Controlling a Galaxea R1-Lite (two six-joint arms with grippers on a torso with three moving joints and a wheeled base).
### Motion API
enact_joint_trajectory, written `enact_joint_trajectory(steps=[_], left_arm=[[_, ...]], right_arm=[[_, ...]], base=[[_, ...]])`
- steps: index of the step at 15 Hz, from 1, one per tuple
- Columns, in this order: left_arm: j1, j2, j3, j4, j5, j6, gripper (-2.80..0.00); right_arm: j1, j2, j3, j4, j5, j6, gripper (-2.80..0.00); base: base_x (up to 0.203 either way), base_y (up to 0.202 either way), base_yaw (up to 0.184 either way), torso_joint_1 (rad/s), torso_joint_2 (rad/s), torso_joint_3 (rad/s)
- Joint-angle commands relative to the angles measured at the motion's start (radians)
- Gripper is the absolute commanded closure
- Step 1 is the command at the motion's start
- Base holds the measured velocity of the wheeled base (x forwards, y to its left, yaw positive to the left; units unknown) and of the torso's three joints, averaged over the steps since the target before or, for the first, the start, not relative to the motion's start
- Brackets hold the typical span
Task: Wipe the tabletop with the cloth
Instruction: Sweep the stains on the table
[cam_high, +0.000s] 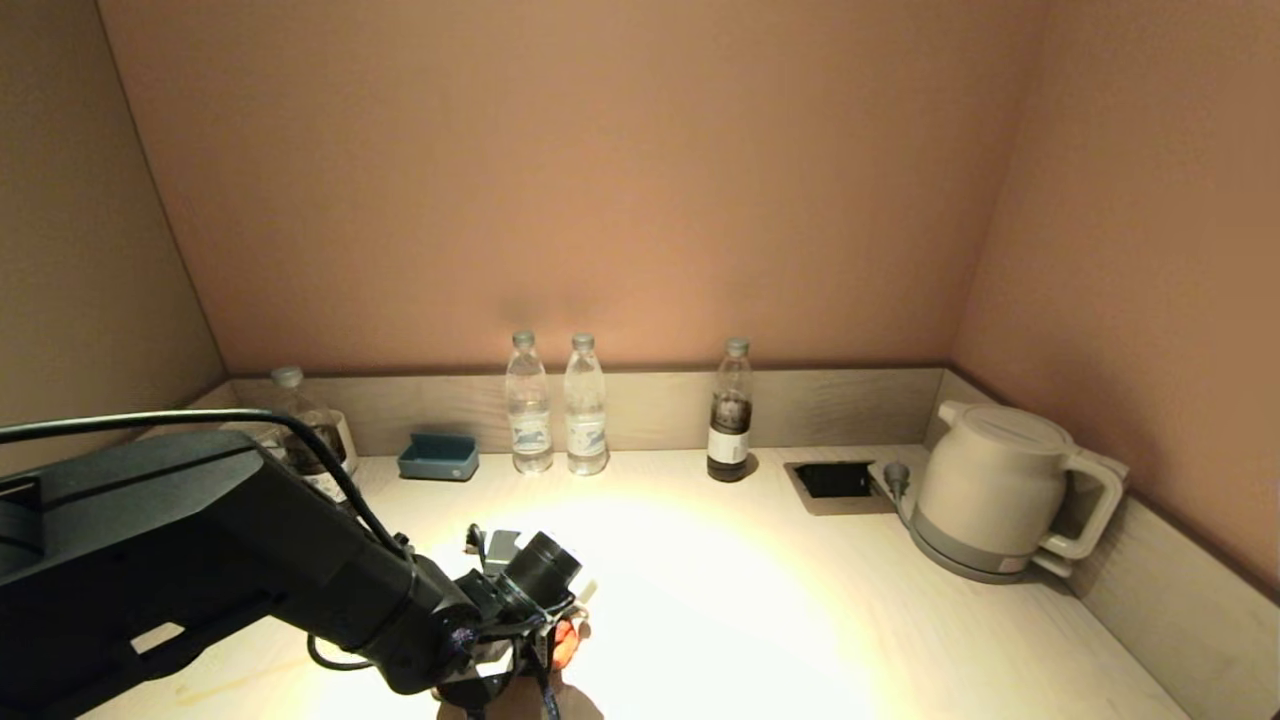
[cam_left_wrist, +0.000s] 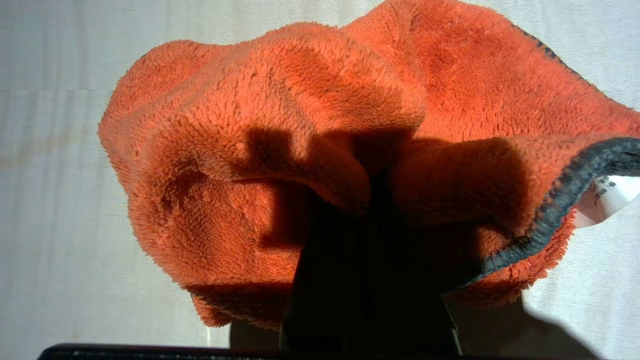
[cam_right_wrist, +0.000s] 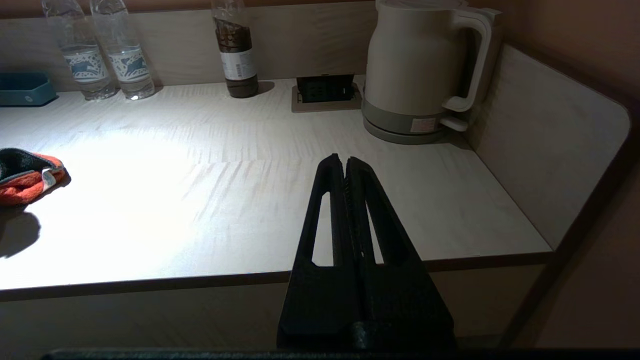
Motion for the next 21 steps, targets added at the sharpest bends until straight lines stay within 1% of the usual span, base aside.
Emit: enact_joint_trajectory(steps=[1,4,7,8,9,12,14,16,20,21], left_arm=[[0.031,-0.01,0.021,-0.01,0.002,-0.005,0.0],[0.054,-0.032,0.049,-0.024,0.004,-0.003,0.0],[0.096,-0.038,0.057,-0.024,0.004,-0.004,0.0],[0.125,-0.048,0.057,-0.024,0.003,-0.004,0.0],[0.13,-0.051,0.057,-0.024,0.002,-0.004,0.0],[0.175,-0.065,0.064,-0.024,0.002,-0.004,0.0],[0.187,-0.065,0.066,-0.024,0.002,-0.003,0.0],[0.235,-0.066,0.082,-0.025,0.002,-0.002,0.0],[0.29,-0.093,0.093,-0.025,-0.001,0.002,0.0],[0.291,-0.095,0.093,-0.024,-0.001,0.002,0.0]], right_arm=[[0.0,0.001,0.0,0.0,0.001,0.0,0.0],[0.0,0.001,0.0,0.0,0.0,0.0,0.0],[0.0,0.001,0.0,0.0,0.0,0.0,0.0],[0.0,0.001,0.0,0.0,0.0,0.0,0.0],[0.0,0.001,0.0,0.0,0.0,0.0,0.0],[0.0,0.001,0.0,0.0,0.0,0.0,0.0],[0.0,0.001,0.0,0.0,0.0,0.0,0.0],[0.0,0.001,0.0,0.0,0.0,0.0,0.0],[0.0,0.001,0.0,0.0,0.0,0.0,0.0],[0.0,0.001,0.0,0.0,0.0,0.0,0.0]], base=[[0.0,0.0,0.0,0.0,0.0,0.0],[0.0,0.0,0.0,0.0,0.0,0.0],[0.0,0.0,0.0,0.0,0.0,0.0],[0.0,0.0,0.0,0.0,0.0,0.0],[0.0,0.0,0.0,0.0,0.0,0.0],[0.0,0.0,0.0,0.0,0.0,0.0],[0.0,0.0,0.0,0.0,0.0,0.0],[0.0,0.0,0.0,0.0,0.0,0.0],[0.0,0.0,0.0,0.0,0.0,0.0],[0.0,0.0,0.0,0.0,0.0,0.0]])
